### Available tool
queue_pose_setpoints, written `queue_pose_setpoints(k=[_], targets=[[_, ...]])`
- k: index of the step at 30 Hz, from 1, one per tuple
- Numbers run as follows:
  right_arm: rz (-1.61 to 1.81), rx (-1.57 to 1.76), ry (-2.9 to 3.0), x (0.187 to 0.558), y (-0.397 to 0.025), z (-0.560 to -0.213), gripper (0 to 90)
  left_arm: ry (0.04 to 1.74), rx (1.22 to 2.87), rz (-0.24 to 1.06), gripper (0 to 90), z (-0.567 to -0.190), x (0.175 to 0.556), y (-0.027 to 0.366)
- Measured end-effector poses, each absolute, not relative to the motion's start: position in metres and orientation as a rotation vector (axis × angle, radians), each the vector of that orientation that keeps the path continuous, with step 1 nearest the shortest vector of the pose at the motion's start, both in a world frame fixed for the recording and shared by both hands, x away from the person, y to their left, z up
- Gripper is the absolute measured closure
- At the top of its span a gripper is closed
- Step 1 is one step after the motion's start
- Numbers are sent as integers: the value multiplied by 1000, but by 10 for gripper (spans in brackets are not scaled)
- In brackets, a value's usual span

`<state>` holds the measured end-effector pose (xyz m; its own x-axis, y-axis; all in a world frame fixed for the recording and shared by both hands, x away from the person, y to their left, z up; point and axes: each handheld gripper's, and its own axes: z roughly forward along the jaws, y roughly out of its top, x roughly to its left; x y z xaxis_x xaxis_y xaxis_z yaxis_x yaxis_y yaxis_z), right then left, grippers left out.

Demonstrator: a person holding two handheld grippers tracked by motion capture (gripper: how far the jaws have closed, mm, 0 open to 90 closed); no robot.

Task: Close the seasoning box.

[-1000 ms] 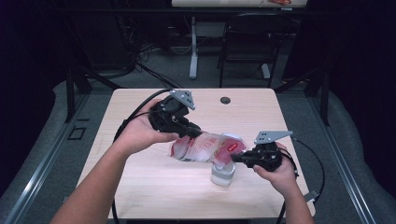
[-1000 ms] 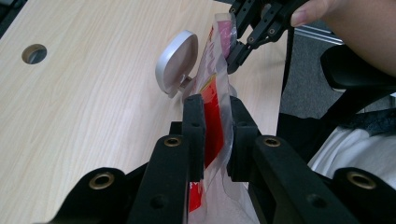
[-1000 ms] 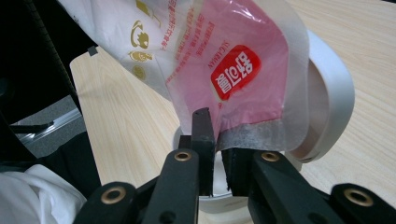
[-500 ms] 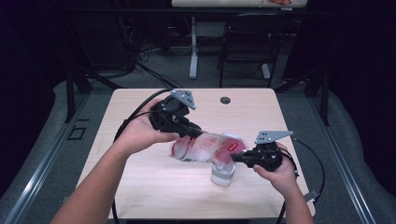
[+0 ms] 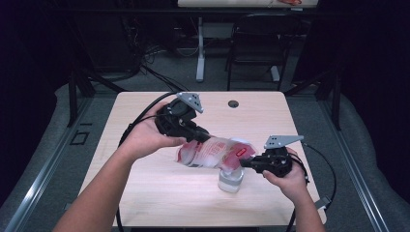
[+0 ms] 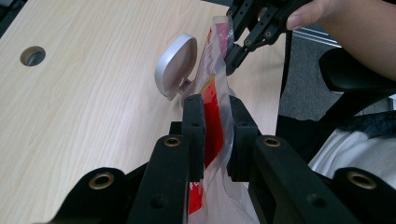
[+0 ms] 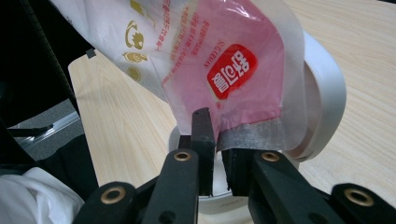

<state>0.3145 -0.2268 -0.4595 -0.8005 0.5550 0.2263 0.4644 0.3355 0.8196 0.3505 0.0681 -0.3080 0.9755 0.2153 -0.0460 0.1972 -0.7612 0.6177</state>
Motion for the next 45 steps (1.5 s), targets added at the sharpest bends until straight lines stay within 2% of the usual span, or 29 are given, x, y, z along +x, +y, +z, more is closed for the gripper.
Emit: queue_pose_setpoints(k=[45], targets=[[1481,978,2491,318,-231,-464,835,280,2446,33,805,-306,350,62]])
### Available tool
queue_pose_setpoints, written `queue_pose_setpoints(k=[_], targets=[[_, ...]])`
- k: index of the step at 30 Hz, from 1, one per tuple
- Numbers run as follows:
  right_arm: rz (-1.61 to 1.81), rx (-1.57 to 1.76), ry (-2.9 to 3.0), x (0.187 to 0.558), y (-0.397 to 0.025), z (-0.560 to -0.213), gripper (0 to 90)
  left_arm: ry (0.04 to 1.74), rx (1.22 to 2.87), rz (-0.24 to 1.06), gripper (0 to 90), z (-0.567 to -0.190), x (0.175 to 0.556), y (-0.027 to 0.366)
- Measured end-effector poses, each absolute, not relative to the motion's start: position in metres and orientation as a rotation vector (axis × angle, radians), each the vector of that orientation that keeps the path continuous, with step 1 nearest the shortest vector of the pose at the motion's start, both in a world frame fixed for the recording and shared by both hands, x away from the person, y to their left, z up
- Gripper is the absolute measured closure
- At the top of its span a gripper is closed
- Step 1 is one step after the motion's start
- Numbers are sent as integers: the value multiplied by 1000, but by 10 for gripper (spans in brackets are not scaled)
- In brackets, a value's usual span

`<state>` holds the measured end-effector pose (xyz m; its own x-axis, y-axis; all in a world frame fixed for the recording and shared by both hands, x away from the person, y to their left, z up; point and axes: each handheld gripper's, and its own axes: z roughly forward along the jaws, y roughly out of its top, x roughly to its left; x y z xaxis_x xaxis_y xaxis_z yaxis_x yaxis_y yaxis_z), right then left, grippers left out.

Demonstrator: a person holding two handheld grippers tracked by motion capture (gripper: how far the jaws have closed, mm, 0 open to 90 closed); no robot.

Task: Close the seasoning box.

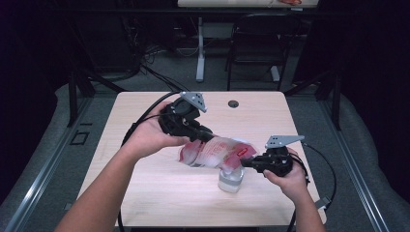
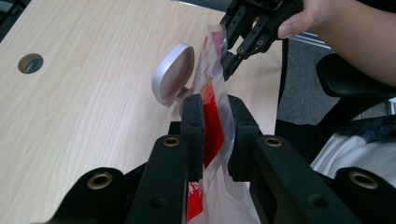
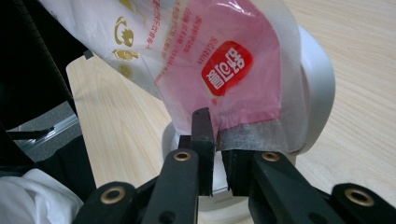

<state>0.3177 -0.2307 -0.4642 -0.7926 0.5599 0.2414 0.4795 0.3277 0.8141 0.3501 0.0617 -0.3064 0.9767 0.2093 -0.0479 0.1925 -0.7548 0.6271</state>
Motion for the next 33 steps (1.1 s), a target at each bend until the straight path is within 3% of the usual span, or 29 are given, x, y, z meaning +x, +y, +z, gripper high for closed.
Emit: queue_pose_setpoints(k=[10,16,33], targets=[[1506,986,2492,319,-230,-467,807,270,2442,35,810,-307,349,63],[1491,946,2500,318,-227,-466,867,259,2445,29,816,-306,347,62],[1476,955,2513,316,-230,-463,875,250,2445,28,819,-304,346,58]])
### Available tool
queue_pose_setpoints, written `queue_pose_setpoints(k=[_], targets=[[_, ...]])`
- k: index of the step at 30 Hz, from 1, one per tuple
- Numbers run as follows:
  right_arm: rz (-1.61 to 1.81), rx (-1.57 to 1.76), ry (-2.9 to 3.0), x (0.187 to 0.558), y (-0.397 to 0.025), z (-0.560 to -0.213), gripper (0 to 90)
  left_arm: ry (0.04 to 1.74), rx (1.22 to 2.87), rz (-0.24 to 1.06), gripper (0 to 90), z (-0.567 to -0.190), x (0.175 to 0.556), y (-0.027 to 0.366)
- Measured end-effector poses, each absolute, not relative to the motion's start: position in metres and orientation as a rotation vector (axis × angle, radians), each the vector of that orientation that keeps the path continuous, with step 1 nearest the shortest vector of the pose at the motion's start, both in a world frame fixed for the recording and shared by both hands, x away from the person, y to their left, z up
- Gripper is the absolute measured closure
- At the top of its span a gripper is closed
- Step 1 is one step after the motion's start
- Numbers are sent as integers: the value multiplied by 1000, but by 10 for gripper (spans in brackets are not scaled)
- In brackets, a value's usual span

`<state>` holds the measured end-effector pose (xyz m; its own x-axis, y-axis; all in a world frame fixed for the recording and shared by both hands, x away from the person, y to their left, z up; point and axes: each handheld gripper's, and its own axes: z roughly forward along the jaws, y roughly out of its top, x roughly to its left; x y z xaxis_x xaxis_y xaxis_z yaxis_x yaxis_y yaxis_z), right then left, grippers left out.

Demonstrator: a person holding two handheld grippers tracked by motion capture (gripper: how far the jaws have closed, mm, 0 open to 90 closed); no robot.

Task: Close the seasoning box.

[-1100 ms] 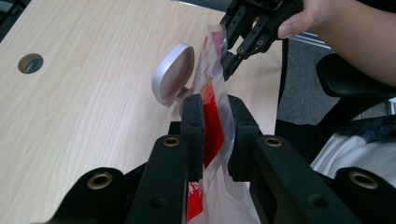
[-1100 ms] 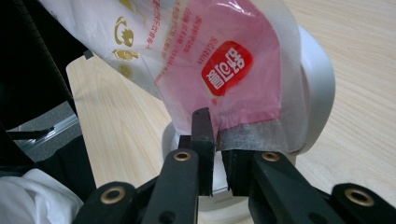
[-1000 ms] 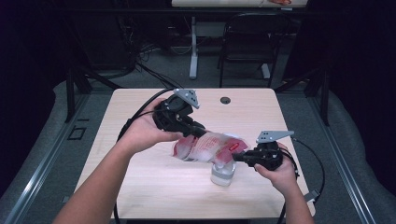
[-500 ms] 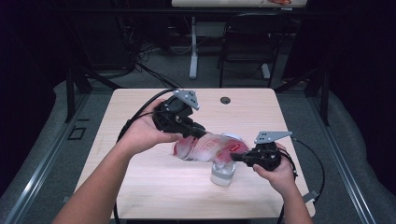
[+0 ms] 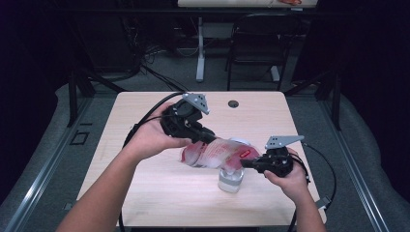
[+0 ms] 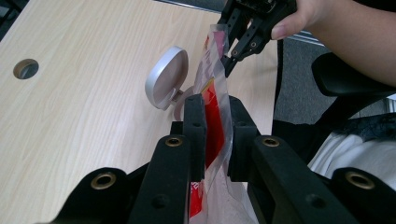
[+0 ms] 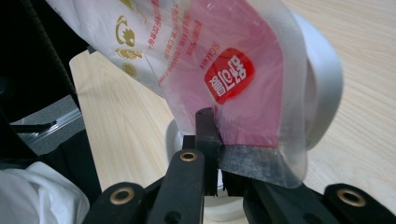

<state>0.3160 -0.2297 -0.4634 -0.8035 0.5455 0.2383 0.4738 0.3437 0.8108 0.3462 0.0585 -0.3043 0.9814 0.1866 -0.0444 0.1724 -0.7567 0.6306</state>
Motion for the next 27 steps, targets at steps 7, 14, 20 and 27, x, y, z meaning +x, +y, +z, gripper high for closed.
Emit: queue_pose_setpoints(k=[7,14,20,27], targets=[[1470,939,2498,315,-223,-461,875,256,2438,40,819,-301,343,62],[1463,964,2442,315,-222,-461,875,252,2439,44,816,-301,342,63],[1435,960,2469,314,-227,-458,874,266,2431,29,816,-308,344,65],[1409,936,2521,311,-225,-456,878,297,2427,19,814,-314,345,75]])
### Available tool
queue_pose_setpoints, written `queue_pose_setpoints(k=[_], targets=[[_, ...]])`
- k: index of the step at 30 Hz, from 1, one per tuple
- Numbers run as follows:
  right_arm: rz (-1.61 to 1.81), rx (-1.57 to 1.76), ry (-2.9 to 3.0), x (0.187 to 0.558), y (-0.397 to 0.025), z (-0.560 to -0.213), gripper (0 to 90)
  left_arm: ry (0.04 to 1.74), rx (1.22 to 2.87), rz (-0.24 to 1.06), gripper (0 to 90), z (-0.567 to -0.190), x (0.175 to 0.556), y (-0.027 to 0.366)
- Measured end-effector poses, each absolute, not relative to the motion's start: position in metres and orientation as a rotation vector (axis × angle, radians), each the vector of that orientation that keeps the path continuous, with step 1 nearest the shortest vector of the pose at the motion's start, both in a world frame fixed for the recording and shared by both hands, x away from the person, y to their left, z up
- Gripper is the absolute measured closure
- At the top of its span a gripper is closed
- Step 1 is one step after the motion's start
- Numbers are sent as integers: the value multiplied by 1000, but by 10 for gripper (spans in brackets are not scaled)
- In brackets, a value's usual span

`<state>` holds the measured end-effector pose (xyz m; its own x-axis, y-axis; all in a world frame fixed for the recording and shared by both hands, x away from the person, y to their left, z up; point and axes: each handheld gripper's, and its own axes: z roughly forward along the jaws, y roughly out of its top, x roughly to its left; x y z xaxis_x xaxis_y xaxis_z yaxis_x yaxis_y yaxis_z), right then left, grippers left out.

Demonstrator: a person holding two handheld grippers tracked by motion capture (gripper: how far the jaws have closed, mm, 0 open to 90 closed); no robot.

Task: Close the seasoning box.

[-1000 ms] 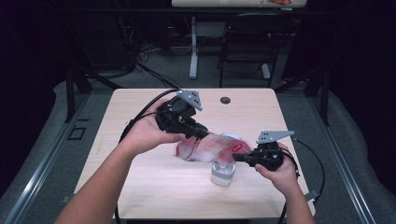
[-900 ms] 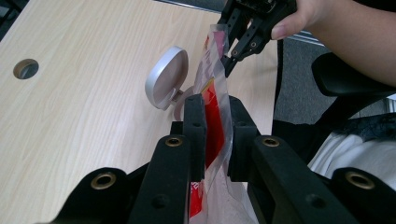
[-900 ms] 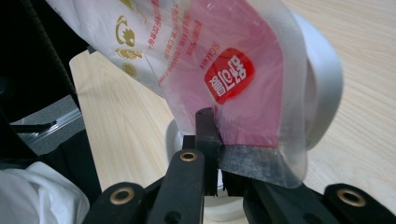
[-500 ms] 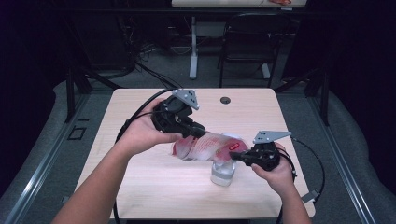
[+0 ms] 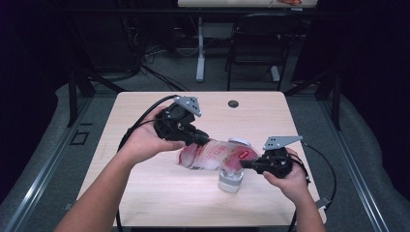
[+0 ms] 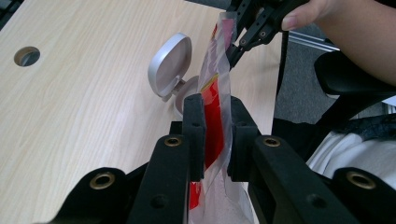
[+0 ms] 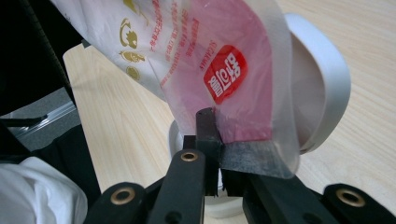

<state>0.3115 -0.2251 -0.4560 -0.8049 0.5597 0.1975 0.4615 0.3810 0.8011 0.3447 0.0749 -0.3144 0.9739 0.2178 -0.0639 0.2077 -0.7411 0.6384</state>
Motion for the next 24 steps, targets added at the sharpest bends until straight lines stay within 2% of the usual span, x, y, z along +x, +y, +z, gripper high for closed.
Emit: queue_pose_setpoints(k=[24], targets=[[1568,935,2430,313,-214,-459,841,343,2364,29,807,-331,344,113]])
